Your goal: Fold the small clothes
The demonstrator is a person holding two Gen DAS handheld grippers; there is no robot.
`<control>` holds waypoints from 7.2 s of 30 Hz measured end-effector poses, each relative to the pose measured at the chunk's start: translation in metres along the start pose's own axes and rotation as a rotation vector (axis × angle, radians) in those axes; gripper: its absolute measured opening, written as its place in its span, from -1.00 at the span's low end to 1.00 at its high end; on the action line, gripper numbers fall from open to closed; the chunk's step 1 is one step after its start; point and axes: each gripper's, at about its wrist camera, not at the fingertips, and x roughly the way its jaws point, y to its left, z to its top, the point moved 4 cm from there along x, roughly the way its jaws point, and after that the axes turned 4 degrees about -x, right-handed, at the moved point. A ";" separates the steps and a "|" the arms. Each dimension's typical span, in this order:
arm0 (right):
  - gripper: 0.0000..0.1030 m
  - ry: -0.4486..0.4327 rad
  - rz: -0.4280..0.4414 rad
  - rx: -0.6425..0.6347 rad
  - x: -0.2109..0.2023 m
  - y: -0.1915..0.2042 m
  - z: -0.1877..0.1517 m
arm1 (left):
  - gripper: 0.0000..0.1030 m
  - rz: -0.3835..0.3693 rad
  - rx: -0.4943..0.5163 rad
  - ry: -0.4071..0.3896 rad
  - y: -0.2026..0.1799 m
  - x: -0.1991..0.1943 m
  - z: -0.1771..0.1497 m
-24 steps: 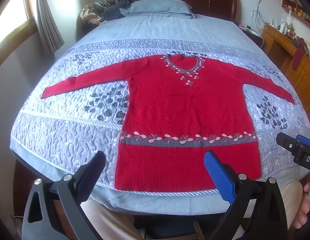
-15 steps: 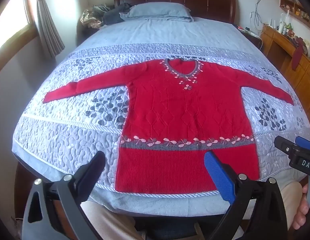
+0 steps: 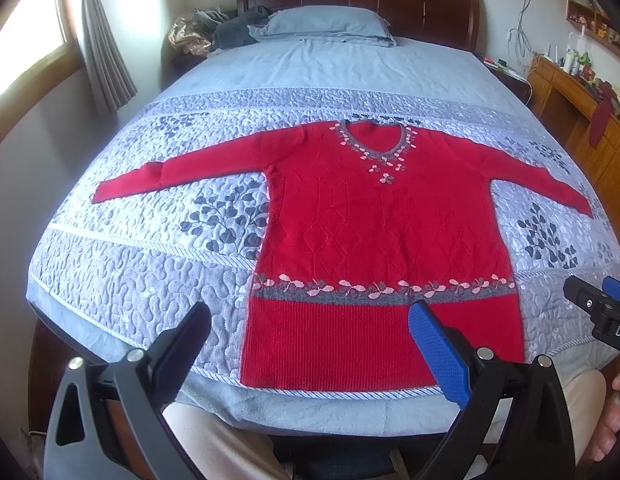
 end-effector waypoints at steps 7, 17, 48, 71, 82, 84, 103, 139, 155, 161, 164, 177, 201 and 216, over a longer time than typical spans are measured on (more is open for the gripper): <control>0.95 0.004 0.001 0.001 0.002 -0.001 0.001 | 0.93 0.002 -0.001 -0.004 0.000 0.001 0.001; 0.95 0.004 0.000 0.002 0.003 -0.001 0.000 | 0.93 0.006 0.001 -0.008 0.000 0.002 0.002; 0.95 0.020 0.001 -0.001 0.011 0.001 -0.001 | 0.93 0.006 -0.003 0.001 0.004 0.009 0.007; 0.95 0.032 0.003 0.000 0.023 -0.003 0.005 | 0.93 0.016 0.009 0.008 -0.001 0.017 0.012; 0.95 0.056 -0.014 0.074 0.058 -0.077 0.032 | 0.93 0.034 0.030 0.064 -0.032 0.065 0.040; 0.95 0.063 -0.031 0.121 0.069 -0.121 0.048 | 0.93 0.027 0.057 0.057 -0.056 0.079 0.057; 0.93 0.242 -0.085 0.392 0.217 -0.490 0.150 | 0.93 -0.144 0.165 0.067 -0.377 0.226 0.187; -0.35 0.196 0.319 -0.015 0.275 -0.118 0.243 | 0.93 0.007 -0.034 0.143 -0.166 0.277 0.203; -0.21 0.103 0.234 0.131 0.243 -0.216 0.144 | 0.68 -0.329 0.040 0.405 -0.301 0.322 0.161; -0.20 0.078 0.236 0.096 0.246 -0.218 0.140 | 0.25 -0.347 0.023 0.460 -0.327 0.337 0.153; -0.13 0.063 0.231 0.110 0.243 -0.228 0.139 | 0.03 -0.338 0.018 0.451 -0.333 0.337 0.155; -0.04 0.043 0.222 0.139 0.249 -0.237 0.137 | -0.92 -0.346 -0.042 0.446 -0.336 0.347 0.160; 0.01 0.028 0.194 0.068 0.253 -0.218 0.142 | -0.95 0.046 -0.300 0.079 -0.003 0.306 0.261; 0.34 0.344 0.380 0.168 0.325 -0.136 0.233 | -0.88 -0.019 -0.268 0.143 -0.001 0.346 0.231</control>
